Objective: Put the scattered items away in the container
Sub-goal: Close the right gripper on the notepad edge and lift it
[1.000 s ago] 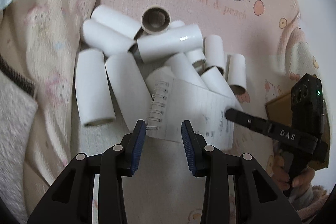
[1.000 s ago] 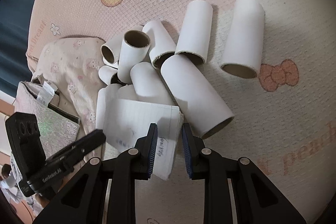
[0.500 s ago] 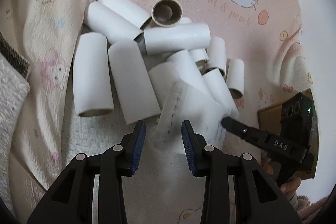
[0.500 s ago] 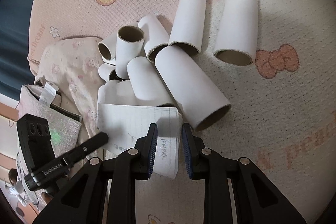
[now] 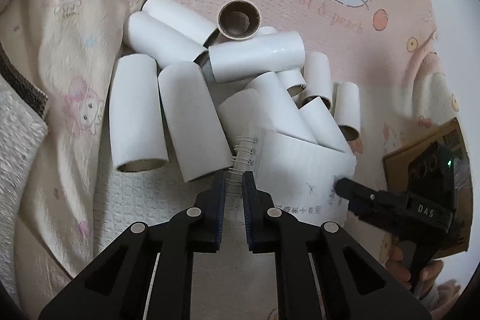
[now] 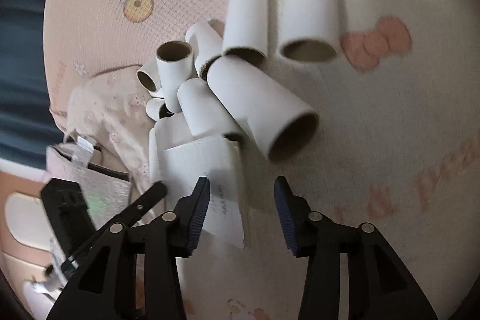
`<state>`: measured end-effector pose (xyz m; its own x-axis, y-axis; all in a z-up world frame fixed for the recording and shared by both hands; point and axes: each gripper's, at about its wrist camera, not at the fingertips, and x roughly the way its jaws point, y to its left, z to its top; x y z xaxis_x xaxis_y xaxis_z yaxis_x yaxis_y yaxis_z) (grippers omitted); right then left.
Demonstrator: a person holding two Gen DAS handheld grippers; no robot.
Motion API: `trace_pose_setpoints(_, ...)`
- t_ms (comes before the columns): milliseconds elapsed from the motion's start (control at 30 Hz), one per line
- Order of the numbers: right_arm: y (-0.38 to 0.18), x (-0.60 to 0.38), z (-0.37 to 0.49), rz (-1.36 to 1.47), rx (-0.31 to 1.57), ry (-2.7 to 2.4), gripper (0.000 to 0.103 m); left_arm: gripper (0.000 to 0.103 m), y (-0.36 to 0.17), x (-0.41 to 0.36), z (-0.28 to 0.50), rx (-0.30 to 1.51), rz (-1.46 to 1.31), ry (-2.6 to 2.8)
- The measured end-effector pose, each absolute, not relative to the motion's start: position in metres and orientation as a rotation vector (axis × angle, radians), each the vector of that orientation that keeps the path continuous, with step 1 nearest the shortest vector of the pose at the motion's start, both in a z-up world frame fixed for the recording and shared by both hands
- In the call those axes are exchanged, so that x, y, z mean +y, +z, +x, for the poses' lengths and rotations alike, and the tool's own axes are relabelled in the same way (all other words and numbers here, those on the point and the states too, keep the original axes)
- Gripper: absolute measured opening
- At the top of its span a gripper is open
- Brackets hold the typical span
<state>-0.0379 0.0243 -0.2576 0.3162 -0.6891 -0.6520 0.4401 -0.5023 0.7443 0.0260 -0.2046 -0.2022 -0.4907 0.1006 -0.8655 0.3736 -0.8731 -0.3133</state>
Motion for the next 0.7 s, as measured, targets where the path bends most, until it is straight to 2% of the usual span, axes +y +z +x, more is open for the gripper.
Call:
trace_pose_setpoints(67,-0.261,0.028,-0.037,1.571,-0.262,-1.392,0.041,0.014,-0.202,-0.207,0.026,0.749,1.499,-2.492)
trace_pose_setpoints(133,-0.265,0.027,-0.038,1.587,-0.267,-1.374,0.031,0.027,-0.202,-0.211,0.028,0.83,1.504,-2.507)
trace_pose_setpoints(167,-0.265,0.027,-0.038,1.592,-0.265,-1.367,0.029,0.037,-0.203,-0.211,0.028,0.884,1.512,-2.513)
trace_pose_setpoints(200,-0.266,0.024,-0.037,1.605,-0.245,-1.373,0.028,0.041,-0.206,-0.213,0.027,0.95,1.52,-2.505)
trace_pose_setpoints(333,-0.268,0.022,-0.033,1.598,-0.208,-1.382,0.028,0.041,-0.21,-0.211,0.03,0.947,1.477,-2.495)
trace_pose_setpoints(367,-0.269,0.022,-0.033,1.601,-0.22,-1.37,0.028,0.039,-0.21,-0.21,0.03,0.931,1.478,-2.496)
trace_pose_setpoints(400,-0.27,0.023,-0.033,1.605,-0.231,-1.364,0.028,0.033,-0.21,-0.208,0.029,0.913,1.478,-2.502)
trace_pose_setpoints(533,-0.273,0.027,-0.038,1.607,-0.272,-1.36,0.028,0.032,-0.21,-0.204,0.026,0.858,1.494,-2.518)
trace_pose_setpoints(700,-0.272,0.029,-0.038,1.588,-0.246,-1.326,0.028,0.032,-0.21,-0.207,0.027,0.892,1.507,-2.508)
